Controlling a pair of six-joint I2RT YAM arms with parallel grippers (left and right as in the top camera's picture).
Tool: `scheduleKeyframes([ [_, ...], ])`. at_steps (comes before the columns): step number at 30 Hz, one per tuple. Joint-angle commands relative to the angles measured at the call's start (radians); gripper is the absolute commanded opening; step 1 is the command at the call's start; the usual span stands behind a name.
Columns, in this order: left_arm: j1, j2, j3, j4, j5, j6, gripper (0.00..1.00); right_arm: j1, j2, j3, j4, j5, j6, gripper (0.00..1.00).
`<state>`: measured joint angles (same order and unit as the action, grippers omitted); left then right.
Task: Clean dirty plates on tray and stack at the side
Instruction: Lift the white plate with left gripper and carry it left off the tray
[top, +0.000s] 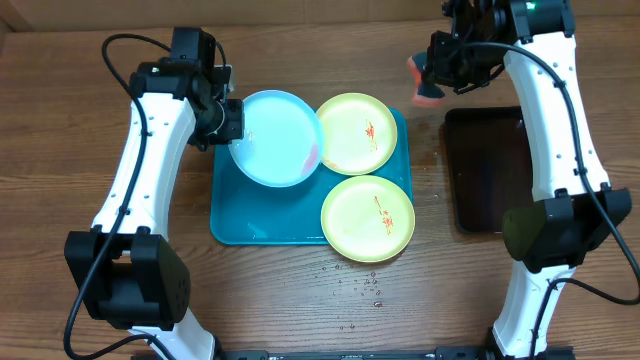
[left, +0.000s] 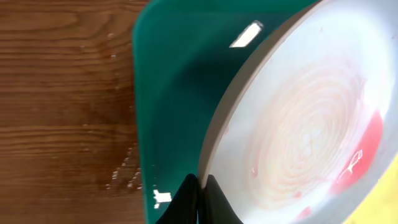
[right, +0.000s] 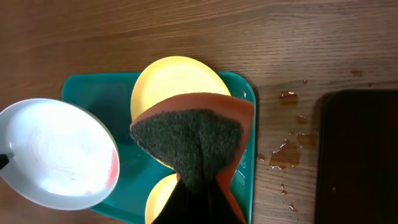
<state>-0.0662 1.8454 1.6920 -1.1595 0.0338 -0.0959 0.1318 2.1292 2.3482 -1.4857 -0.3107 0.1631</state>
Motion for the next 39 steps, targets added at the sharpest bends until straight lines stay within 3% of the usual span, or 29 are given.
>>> scheduleKeyframes([
  [1, -0.007, -0.024, 0.026, 0.002, -0.213, -0.034, 0.04, 0.001, -0.046, 0.037, 0.002, -0.009, -0.005, 0.04],
  [8, -0.095, -0.025, 0.026, -0.012, -0.534, -0.117, 0.04, 0.001, -0.046, 0.037, 0.001, -0.009, -0.004, 0.04],
  [15, -0.297, -0.025, 0.026, -0.07, -0.987, -0.295, 0.04, 0.001, -0.046, 0.037, -0.003, -0.008, -0.004, 0.04],
  [28, -0.531, -0.025, 0.026, -0.232, -1.45, -0.548, 0.04, 0.0, -0.046, 0.037, -0.01, -0.005, -0.004, 0.04],
  [34, -0.575, -0.025, 0.026, -0.23, -1.503, -0.563, 0.04, 0.0, -0.046, 0.037, -0.013, -0.005, -0.004, 0.04],
  [39, -0.571, -0.025, 0.026, -0.231, -1.41, -0.576, 0.04, 0.0, -0.046, 0.037, -0.013, -0.005, -0.004, 0.04],
])
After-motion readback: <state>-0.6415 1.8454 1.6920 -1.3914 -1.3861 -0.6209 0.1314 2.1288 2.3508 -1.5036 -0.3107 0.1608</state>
